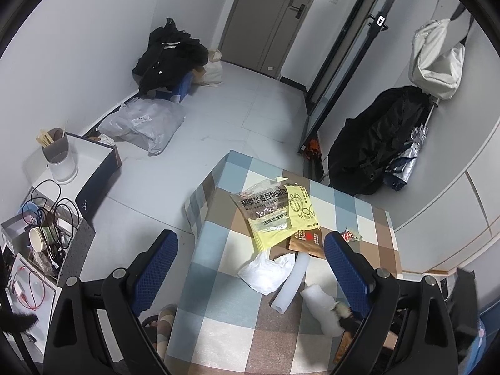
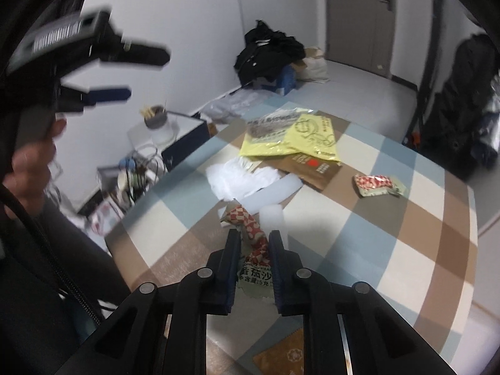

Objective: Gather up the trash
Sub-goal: 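Lower the left gripper onto the brown paper packet and close it while the right gripper holds the wrapper, then lift the brown packet with the left gripper toward the bin while the right gripper holds the wrapper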

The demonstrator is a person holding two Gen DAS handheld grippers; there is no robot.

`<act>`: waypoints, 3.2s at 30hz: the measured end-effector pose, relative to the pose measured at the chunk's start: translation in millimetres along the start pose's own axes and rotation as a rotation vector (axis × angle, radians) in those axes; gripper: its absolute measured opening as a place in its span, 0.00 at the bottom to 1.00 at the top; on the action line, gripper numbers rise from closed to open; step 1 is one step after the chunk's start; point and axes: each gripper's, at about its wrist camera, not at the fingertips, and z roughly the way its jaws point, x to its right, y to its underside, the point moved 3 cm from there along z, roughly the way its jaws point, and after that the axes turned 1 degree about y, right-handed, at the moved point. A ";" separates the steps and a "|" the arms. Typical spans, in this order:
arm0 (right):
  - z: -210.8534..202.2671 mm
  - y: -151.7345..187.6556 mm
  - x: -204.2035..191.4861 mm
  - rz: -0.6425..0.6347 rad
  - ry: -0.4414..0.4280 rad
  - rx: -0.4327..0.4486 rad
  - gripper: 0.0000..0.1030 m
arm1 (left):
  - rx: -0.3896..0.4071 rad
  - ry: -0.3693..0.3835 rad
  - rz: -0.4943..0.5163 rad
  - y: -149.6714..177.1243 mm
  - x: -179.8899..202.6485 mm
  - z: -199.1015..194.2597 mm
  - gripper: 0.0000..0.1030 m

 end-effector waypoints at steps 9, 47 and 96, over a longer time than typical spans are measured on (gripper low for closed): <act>-34.7 1.7 36.0 0.133 0.026 0.080 0.15 | -0.058 0.034 0.066 16.9 22.0 6.0 0.90; -134.7 34.8 137.4 0.455 0.108 0.307 0.15 | -0.544 0.012 0.575 174.7 165.6 65.6 0.85; -123.4 41.8 129.6 0.448 0.158 0.262 0.15 | -0.401 0.097 0.452 129.9 155.4 39.1 0.01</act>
